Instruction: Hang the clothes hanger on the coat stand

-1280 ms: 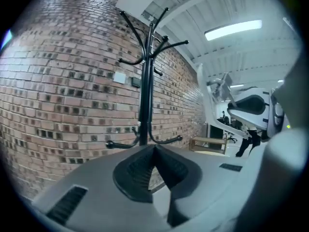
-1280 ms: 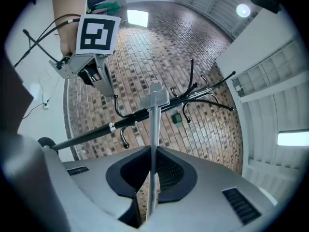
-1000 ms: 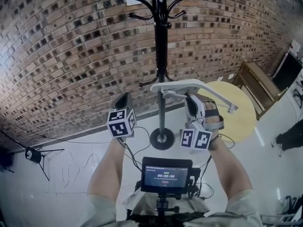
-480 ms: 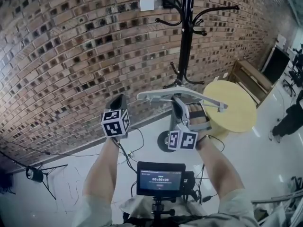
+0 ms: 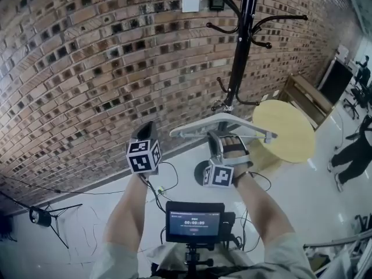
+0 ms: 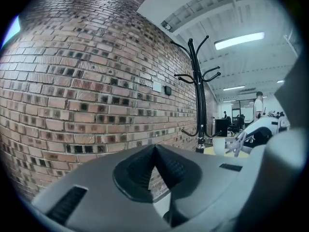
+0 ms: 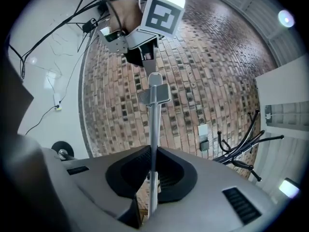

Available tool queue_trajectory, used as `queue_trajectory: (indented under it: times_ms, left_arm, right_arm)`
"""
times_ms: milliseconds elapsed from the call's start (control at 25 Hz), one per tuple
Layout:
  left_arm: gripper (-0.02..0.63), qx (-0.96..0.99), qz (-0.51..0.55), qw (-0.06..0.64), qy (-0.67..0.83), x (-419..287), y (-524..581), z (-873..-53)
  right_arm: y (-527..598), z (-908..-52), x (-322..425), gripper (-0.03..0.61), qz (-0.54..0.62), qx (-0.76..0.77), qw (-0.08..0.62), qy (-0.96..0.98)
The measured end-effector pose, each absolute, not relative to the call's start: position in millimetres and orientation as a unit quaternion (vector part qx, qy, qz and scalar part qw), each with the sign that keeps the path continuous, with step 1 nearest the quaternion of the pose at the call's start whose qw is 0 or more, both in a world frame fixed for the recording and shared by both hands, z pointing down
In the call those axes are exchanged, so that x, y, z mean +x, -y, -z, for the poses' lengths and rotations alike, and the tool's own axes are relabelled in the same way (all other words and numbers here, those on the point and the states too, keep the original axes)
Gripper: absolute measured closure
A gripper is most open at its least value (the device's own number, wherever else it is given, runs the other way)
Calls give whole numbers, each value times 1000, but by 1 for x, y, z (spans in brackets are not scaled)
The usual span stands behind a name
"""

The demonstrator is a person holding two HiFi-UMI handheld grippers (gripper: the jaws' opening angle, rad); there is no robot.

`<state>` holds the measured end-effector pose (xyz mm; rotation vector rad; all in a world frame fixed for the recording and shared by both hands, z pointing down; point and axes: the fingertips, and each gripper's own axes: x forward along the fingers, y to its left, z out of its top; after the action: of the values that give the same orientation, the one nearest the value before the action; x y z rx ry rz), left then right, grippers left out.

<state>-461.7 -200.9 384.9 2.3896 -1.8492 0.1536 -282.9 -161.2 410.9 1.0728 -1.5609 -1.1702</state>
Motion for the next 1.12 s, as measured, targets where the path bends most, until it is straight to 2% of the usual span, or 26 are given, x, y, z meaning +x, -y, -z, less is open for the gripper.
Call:
queue_trajectory:
  times_ms: [360, 480, 720, 880, 920, 1000, 1120]
  left_arm:
    - [603, 798, -84, 69, 593, -440, 218, -419]
    - [603, 802, -90, 74, 586, -432, 221, -428]
    - [603, 800, -96, 82, 586, -426, 232, -433]
    - [603, 791, -101, 83, 597, -428, 237, -438]
    - [603, 788, -102, 82, 601, -429, 238, -440]
    - [603, 785, -106, 80, 605, -431, 239, -444]
    - [603, 783, -108, 75, 608, -430, 243, -444]
  right_arm:
    - [204, -543, -289, 558, 414, 374, 545, 626]
    - [218, -578, -297, 557, 390, 348, 560, 643]
    - [247, -593, -314, 555, 324, 327, 533, 710]
    - [263, -621, -303, 509, 242, 320, 535, 743]
    - [267, -624, -302, 509, 214, 332, 518, 759]
    - [271, -617, -303, 556, 187, 380, 463, 779]
    - [276, -602, -297, 571, 206, 435, 421, 769]
